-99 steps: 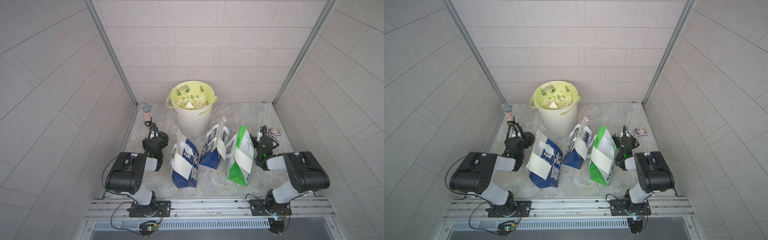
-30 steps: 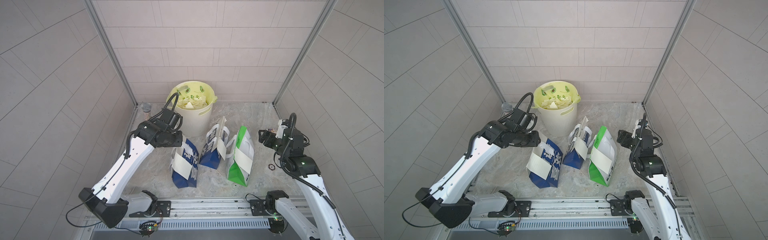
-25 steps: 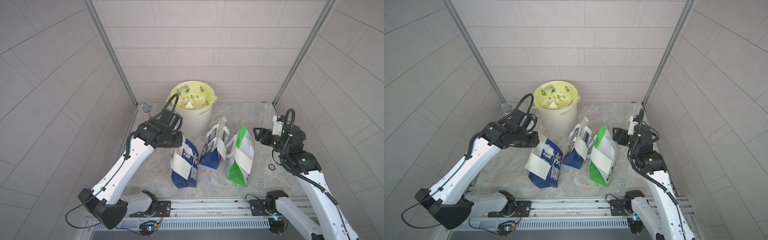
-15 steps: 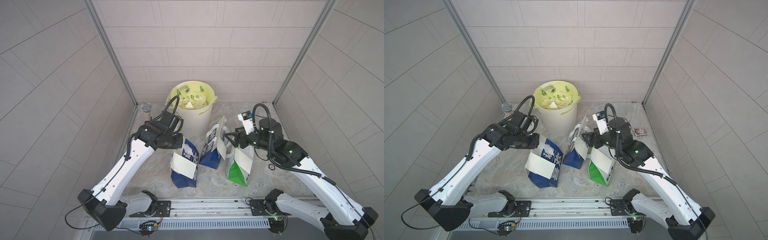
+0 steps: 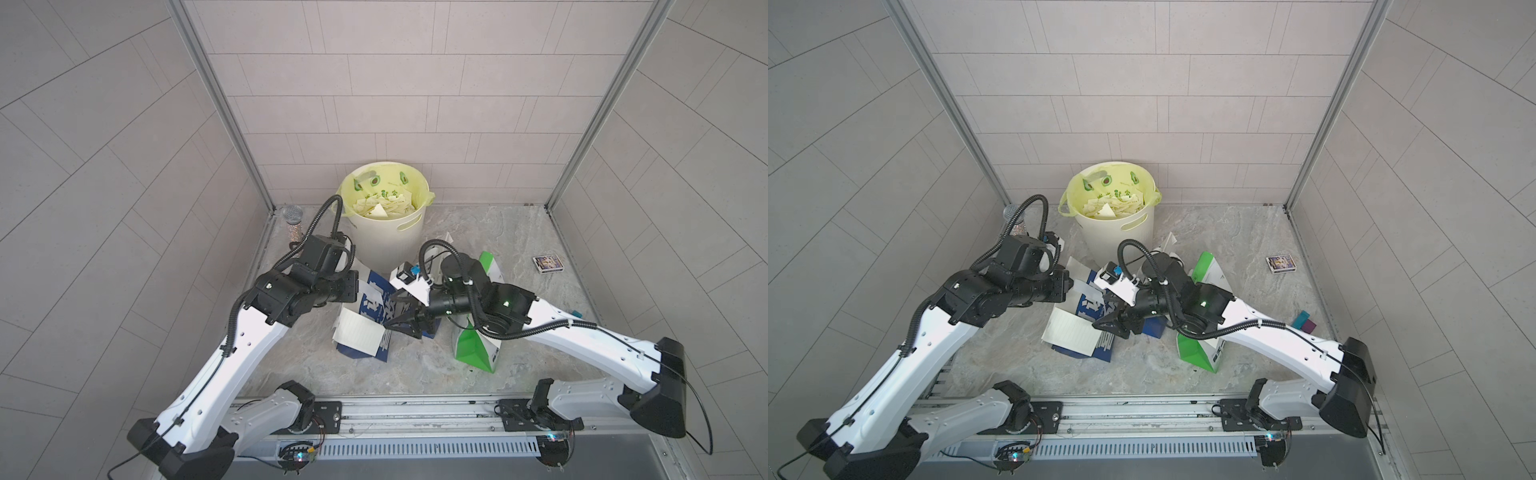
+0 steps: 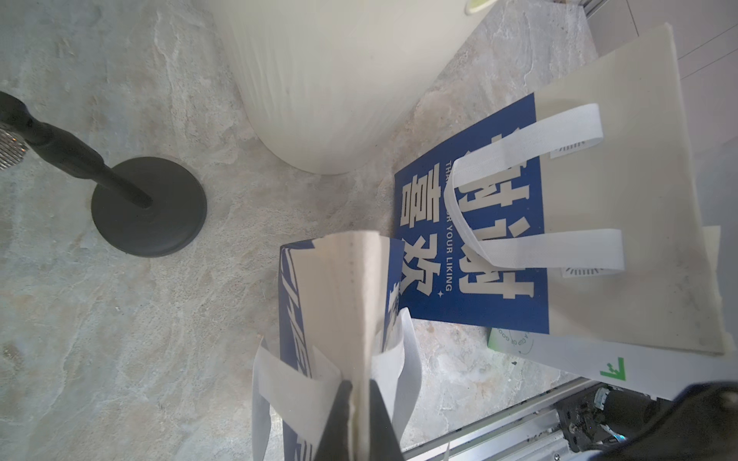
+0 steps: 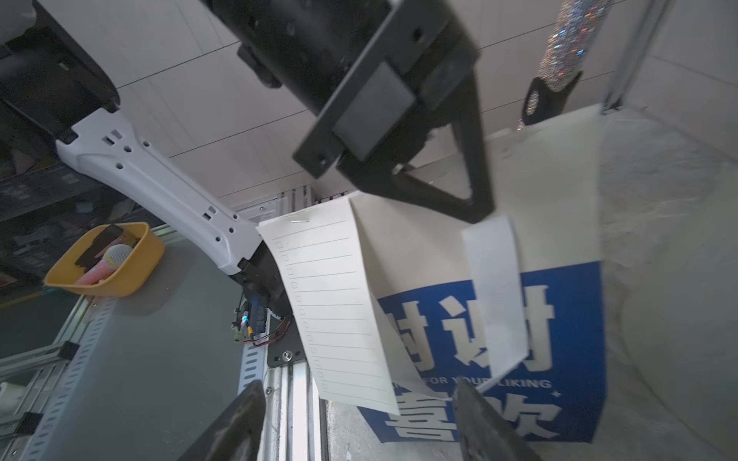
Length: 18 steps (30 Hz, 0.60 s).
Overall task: Shred takeout receipts and throw away
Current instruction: Pick up the takeout bag at the center of the board, then tear off the takeout receipt from the takeout bag.
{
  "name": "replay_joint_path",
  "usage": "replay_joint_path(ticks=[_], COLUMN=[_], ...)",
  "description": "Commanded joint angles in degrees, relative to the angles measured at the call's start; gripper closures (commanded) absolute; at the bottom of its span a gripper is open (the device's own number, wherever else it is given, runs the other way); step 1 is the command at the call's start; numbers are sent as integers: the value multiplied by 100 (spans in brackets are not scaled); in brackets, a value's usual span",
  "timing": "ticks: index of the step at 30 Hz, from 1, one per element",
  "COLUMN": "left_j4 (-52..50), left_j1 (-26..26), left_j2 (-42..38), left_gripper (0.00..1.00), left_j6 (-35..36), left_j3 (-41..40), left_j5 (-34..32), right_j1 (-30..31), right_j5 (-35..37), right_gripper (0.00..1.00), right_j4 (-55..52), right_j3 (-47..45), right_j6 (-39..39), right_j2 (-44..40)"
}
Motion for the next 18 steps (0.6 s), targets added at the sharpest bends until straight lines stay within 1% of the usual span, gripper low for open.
replay_joint_path(ticks=[1, 5, 7, 13, 18], left_j4=[322, 351, 347, 426, 473], left_j1=[-17, -22, -21, -18, -18], left_j2=[-138, -213, -235, -330, -352], left_gripper=[100, 100, 100, 100, 100], left_j6=[83, 150, 166, 242, 252], left_j3=[34, 71, 96, 100, 92], left_j5=[-178, -154, -154, -133, -196], right_j1=[159, 205, 236, 271, 274], right_j5=[-432, -651, -759, -566, -754], right_gripper=[29, 32, 32, 31, 32], right_j4=[245, 318, 296, 261, 201], right_j3=[217, 376, 446, 658, 744], right_j6=[-321, -383, -542, -877, -920], right_j2=[232, 634, 798, 1096, 1252])
